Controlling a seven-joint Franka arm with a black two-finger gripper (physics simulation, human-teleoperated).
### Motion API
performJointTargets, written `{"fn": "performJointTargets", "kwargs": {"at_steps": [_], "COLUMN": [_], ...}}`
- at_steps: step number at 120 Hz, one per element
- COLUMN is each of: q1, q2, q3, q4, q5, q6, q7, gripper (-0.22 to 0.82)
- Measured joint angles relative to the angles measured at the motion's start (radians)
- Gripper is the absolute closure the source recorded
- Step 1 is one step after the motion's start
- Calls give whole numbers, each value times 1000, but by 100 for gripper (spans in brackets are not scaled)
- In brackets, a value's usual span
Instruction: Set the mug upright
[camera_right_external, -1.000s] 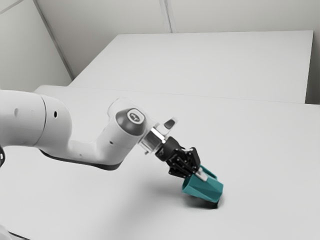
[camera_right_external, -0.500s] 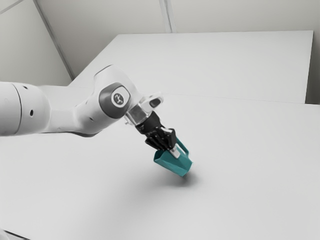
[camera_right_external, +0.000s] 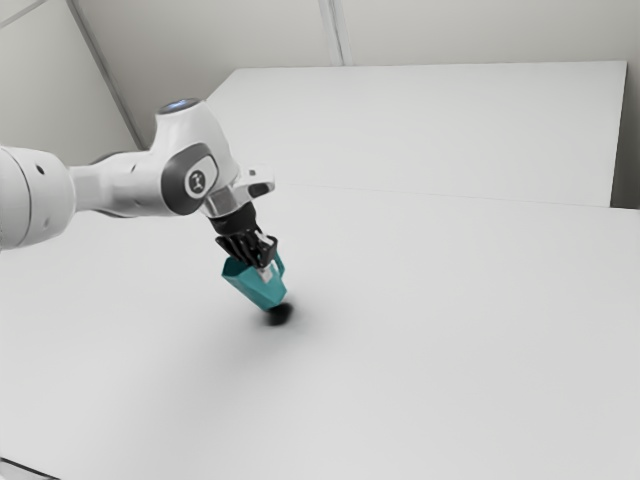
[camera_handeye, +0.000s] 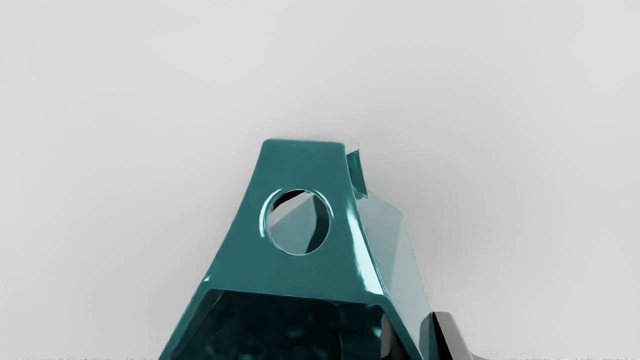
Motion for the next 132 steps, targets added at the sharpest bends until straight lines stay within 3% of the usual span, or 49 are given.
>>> {"fn": "performJointTargets", "kwargs": {"at_steps": [20,58,132], "q1": [-83,-84,-71], "q2": [58,105,145], "q3": [-1,-12,-15], "q4": [38,92,95], "q5": [117,271,235], "q6": [-29,-117,-133], "q7": [-10,-18,-21], "gripper": [78,78,78]}}
